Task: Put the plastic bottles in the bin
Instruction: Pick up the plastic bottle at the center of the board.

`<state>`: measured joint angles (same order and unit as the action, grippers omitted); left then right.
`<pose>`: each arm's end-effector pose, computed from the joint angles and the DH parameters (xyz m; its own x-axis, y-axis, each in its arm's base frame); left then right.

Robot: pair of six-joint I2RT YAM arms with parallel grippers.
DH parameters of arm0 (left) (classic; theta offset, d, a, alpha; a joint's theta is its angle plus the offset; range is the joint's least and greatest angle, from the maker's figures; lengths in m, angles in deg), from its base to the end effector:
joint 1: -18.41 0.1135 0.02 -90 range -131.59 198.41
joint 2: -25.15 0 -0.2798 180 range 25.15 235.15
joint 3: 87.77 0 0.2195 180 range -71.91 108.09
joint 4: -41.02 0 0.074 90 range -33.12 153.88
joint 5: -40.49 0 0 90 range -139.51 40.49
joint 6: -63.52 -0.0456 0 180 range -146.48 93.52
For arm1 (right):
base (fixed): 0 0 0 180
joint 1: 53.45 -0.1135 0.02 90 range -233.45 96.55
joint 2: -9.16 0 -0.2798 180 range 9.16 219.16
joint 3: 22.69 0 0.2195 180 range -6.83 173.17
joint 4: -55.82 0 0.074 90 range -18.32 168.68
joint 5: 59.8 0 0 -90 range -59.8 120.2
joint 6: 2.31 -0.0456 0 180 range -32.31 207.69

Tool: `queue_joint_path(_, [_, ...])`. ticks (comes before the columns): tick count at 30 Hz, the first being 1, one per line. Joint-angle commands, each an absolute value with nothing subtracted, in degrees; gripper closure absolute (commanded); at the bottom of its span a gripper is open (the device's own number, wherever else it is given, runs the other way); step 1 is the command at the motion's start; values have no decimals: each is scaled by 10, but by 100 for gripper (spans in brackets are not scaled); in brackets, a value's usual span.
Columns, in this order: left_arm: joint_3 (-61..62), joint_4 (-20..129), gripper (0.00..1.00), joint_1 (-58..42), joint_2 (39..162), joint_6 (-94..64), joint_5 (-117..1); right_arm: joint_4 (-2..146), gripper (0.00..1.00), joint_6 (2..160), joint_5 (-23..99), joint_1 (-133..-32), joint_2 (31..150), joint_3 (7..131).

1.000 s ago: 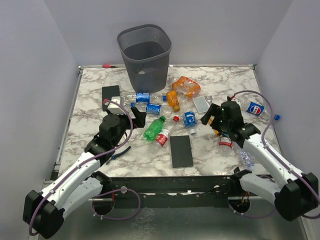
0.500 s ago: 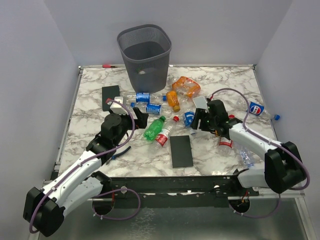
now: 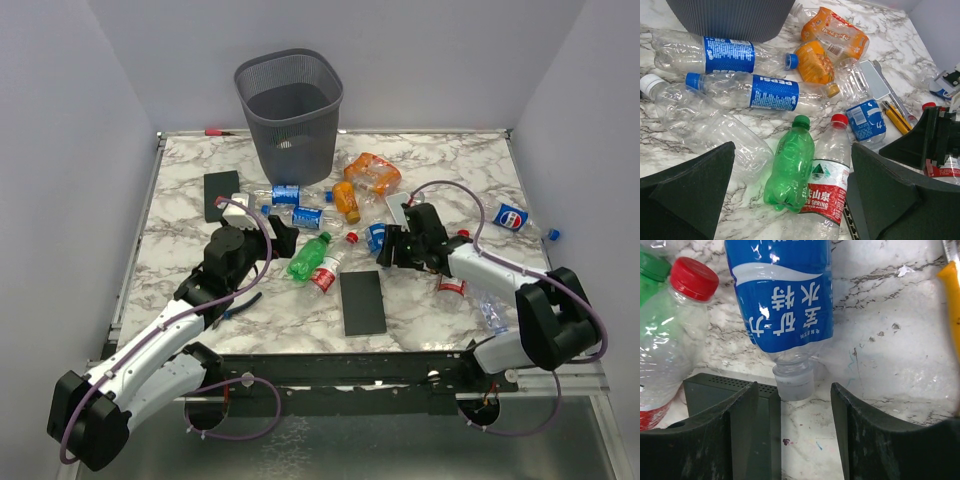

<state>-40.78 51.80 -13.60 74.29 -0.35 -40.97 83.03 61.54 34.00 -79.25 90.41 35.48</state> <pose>0.1498 -0.0856 0.2902 -0.3472 -0.2966 -0.8897 0.2769 0.8740 -0.3994 0.2289 0.1140 0.2121 -0.8299 0.0872 -0.5510 -0.1188 0.9374 0.3273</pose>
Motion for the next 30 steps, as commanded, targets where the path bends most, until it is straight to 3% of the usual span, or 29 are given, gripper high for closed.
queue_joint_path(1, [-414, 503, 1, -140, 743, -1, -423, 815, 39, 627, 353, -798, 933, 352])
queue_joint_path(17, [-414, 503, 1, -140, 742, -2, -420, 785, 52, 640, 348, -798, 984, 363])
queue_joint_path(22, [-413, 503, 1, -140, 747, -2, -420, 774, 63, 637, 354, -798, 988, 362])
queue_joint_path(26, [-414, 502, 1, -140, 746, -3, -420, 793, 73, 633, 357, -799, 962, 360])
queue_joint_path(30, [-415, 502, 1, -140, 741, -5, -414, 858, 74, 625, 348, -803, 875, 355])
